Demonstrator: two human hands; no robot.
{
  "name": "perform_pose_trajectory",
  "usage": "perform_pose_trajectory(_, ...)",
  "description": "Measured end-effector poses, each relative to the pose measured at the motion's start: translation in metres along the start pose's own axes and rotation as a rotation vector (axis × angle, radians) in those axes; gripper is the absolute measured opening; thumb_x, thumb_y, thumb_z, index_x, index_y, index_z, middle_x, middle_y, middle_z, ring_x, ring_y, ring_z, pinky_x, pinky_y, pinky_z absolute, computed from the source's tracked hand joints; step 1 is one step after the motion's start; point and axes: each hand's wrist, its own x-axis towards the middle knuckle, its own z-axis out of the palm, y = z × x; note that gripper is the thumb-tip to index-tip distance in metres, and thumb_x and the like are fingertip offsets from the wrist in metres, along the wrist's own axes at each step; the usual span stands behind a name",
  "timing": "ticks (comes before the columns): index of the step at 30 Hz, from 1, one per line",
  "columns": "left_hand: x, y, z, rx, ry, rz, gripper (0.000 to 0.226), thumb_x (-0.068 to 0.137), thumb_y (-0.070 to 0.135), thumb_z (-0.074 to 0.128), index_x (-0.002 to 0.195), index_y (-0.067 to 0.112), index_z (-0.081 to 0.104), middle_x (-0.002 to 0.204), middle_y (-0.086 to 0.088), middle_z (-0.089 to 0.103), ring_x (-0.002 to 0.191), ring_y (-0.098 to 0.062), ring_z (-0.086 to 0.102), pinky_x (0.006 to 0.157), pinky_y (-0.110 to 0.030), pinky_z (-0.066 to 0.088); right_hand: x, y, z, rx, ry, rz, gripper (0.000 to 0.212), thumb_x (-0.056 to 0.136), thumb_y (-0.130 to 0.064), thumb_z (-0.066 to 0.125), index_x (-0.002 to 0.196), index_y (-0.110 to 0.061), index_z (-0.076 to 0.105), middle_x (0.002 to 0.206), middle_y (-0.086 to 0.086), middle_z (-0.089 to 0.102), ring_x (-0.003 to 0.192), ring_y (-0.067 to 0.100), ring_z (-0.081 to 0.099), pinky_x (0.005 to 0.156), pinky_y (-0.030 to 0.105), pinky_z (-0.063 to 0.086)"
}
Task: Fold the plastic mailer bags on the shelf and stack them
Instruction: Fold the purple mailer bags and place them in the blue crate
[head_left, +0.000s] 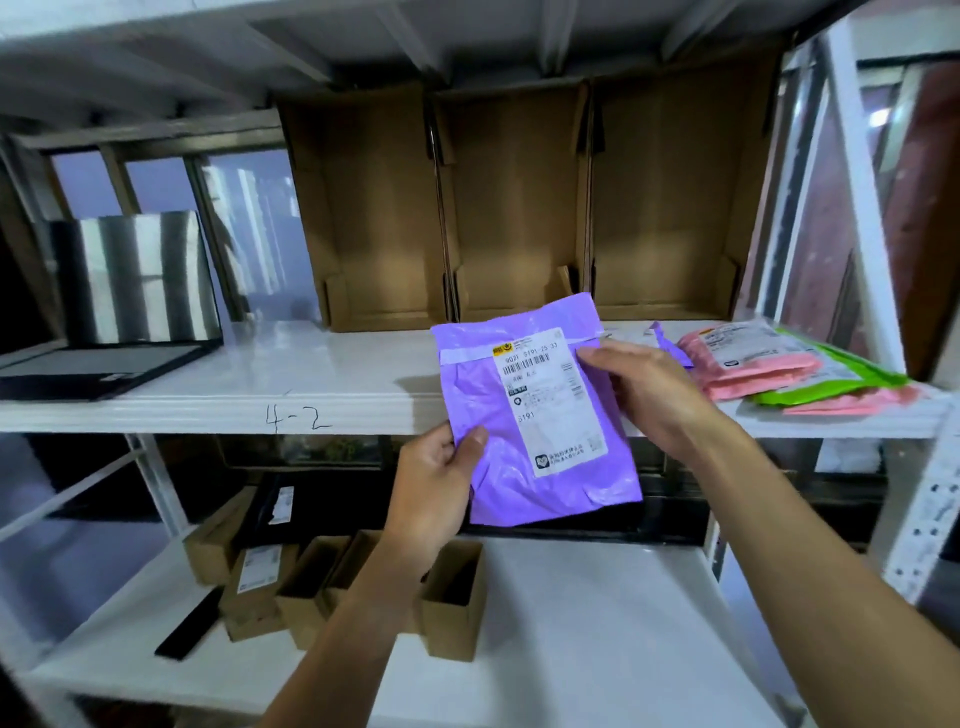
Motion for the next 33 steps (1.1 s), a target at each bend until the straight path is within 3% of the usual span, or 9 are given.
perform_pose_trajectory(3,-0.012,-0.002,-0.002,-0.019,-0.022,0.016,0.016,0.100,0.009,0.058,0.098,0.014,0.073,0.095,0.000,0.079,0.089,-0.014,0.074,0.073,-0.025,0.058,-0.035,0.017,-0.001,0.014,-0.024,0.079,0.028,0.090,-0.018,0.068,0.111,0.000,0.072,0.107,0.016,0.075,0.100,0.032,0.072,0.086,0.039,0.059)
perform_pose_trajectory(8,-0.035,-0.022,-0.002,-0.001,-0.081,0.012,0.015,0.100,0.008,0.059,0.104,0.008,0.073,0.099,-0.010,0.078,0.100,-0.032,0.072,0.085,-0.046,0.060,-0.076,0.044,-0.015,-0.001,-0.038,0.137,0.027,0.090,-0.019,0.066,0.109,-0.002,0.074,0.109,0.016,0.074,0.101,0.031,0.072,0.089,0.038,0.057)
perform_pose_trajectory(13,-0.063,-0.044,0.002,-0.005,-0.162,-0.033,0.019,0.100,0.004,0.056,0.108,0.011,0.072,0.101,-0.002,0.078,0.096,-0.019,0.074,0.078,-0.028,0.059,-0.114,0.086,-0.031,-0.068,-0.008,0.196,0.031,0.080,-0.026,0.073,0.108,-0.013,0.077,0.111,0.012,0.074,0.105,0.033,0.070,0.095,0.042,0.052)
perform_pose_trajectory(16,-0.072,-0.057,0.007,-0.006,-0.159,-0.061,0.019,0.100,0.005,0.055,0.107,0.013,0.072,0.099,-0.001,0.078,0.092,-0.015,0.073,0.077,-0.027,0.059,-0.129,0.108,-0.040,-0.060,0.025,0.237,0.034,0.079,-0.028,0.074,0.111,-0.016,0.076,0.112,0.011,0.074,0.107,0.036,0.068,0.098,0.046,0.049)
perform_pose_trajectory(22,-0.089,-0.086,0.019,0.060,-0.147,-0.103,0.016,0.100,0.014,0.060,0.101,0.021,0.074,0.097,-0.002,0.079,0.089,-0.020,0.071,0.085,-0.048,0.058,-0.157,0.128,-0.051,-0.061,0.069,0.253,0.022,0.093,-0.016,0.065,0.113,-0.014,0.074,0.107,0.007,0.076,0.094,0.024,0.073,0.078,0.030,0.056)
perform_pose_trajectory(24,-0.096,-0.097,0.021,0.068,-0.151,-0.128,0.013,0.099,0.023,0.063,0.097,0.020,0.075,0.096,-0.009,0.078,0.087,-0.020,0.069,0.083,-0.055,0.056,-0.166,0.133,-0.053,-0.054,0.085,0.265,0.021,0.093,-0.015,0.065,0.112,-0.014,0.074,0.106,0.007,0.076,0.091,0.022,0.074,0.075,0.029,0.057)
perform_pose_trajectory(26,-0.103,-0.110,0.025,0.071,-0.147,-0.169,0.023,0.093,0.038,0.065,0.097,0.017,0.075,0.097,-0.016,0.076,0.086,-0.023,0.067,0.084,-0.061,0.054,-0.173,0.141,-0.057,-0.057,0.113,0.288,0.021,0.093,-0.014,0.065,0.112,-0.014,0.074,0.105,0.007,0.077,0.091,0.024,0.074,0.077,0.031,0.058)
perform_pose_trajectory(29,-0.120,-0.128,0.029,0.081,-0.162,-0.242,0.022,0.096,0.037,0.063,0.103,0.020,0.075,0.099,-0.009,0.077,0.095,-0.028,0.073,0.087,-0.058,0.054,-0.186,0.154,-0.062,-0.090,0.136,0.311,0.020,0.094,-0.014,0.065,0.111,-0.015,0.075,0.105,0.006,0.077,0.095,0.027,0.074,0.080,0.036,0.059)
perform_pose_trajectory(33,-0.139,-0.144,0.035,0.060,-0.232,-0.413,0.019,0.102,0.024,0.056,0.110,0.018,0.073,0.104,-0.001,0.078,0.105,-0.027,0.071,0.095,-0.050,0.054,-0.204,0.169,-0.071,-0.099,0.159,0.346,0.019,0.094,-0.012,0.065,0.111,-0.010,0.074,0.101,0.005,0.077,0.087,0.019,0.075,0.066,0.021,0.054)
